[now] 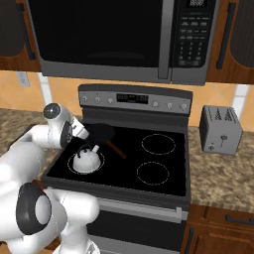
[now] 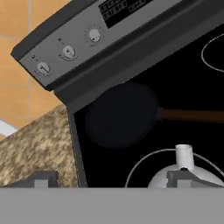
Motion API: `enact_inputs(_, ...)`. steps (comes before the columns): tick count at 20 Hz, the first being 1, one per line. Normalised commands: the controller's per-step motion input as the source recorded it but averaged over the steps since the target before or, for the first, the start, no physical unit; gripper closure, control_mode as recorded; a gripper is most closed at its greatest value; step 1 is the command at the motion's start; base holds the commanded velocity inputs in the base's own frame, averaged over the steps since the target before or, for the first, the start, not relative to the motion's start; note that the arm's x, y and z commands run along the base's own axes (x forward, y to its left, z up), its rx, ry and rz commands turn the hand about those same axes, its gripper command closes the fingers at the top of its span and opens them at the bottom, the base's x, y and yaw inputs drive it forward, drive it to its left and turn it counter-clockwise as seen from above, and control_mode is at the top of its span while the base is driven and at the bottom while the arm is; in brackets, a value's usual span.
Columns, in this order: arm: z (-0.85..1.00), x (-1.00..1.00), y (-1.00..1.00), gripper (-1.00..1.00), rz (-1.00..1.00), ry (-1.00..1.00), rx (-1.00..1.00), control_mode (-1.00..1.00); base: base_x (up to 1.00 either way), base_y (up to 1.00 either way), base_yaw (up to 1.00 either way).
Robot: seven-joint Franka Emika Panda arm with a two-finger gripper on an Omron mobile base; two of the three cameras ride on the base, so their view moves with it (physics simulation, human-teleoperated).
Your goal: Pick the kettle from the counter and place it on a stove burner. Then turn the burner on.
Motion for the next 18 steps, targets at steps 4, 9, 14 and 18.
enact_inputs(4,0.97,0.01,0.83,-1.0,0.16,-0.24,-0.06,-1.0,0.0,0.0,0.0)
enact_inputs(9,0.63,0.25,0.74,-1.0,0.07,-0.18,-0.23,-1.0,0.0,0.0,0.0)
enact_inputs(14,0.13,0.65,0.02,-1.0,0.01,0.0,-0.13,-1.0,0.0,0.0,0.0)
enact_inputs(18,0.0,0.42,0.0,-1.0,0.03,0.03,0.0,-1.0,0.0,0.0,0.0)
